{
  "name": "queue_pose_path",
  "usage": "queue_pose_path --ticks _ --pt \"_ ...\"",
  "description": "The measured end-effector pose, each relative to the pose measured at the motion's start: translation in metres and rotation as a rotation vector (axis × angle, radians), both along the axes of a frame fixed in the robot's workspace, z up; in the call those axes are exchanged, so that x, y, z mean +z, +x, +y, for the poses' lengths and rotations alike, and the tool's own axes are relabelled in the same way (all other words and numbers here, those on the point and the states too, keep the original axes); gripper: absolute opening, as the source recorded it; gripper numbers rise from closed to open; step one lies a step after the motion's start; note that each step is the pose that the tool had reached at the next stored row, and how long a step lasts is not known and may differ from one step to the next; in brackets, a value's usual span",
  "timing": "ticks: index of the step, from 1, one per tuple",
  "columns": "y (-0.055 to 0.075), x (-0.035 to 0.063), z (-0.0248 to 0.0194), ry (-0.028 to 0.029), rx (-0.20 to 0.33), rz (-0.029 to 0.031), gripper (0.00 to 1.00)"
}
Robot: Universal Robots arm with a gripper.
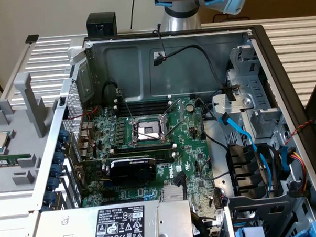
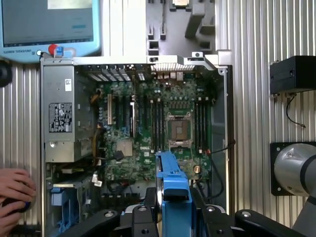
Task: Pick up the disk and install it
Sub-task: 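Pick up the disk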
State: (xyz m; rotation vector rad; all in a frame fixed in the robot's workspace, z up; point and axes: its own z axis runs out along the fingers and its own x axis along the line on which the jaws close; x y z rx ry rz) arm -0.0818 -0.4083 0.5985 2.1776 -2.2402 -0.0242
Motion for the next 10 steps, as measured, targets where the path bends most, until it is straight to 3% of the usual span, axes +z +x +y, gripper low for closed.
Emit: queue_pose_path --ticks 7,10 --pt "0.001 -0.0029 -0.0209 0.0002 -0.003 -0.0001 0.36" --pt "0.001 -0.0036 -0.0266 0.0002 -0.006 -0.0001 0.36"
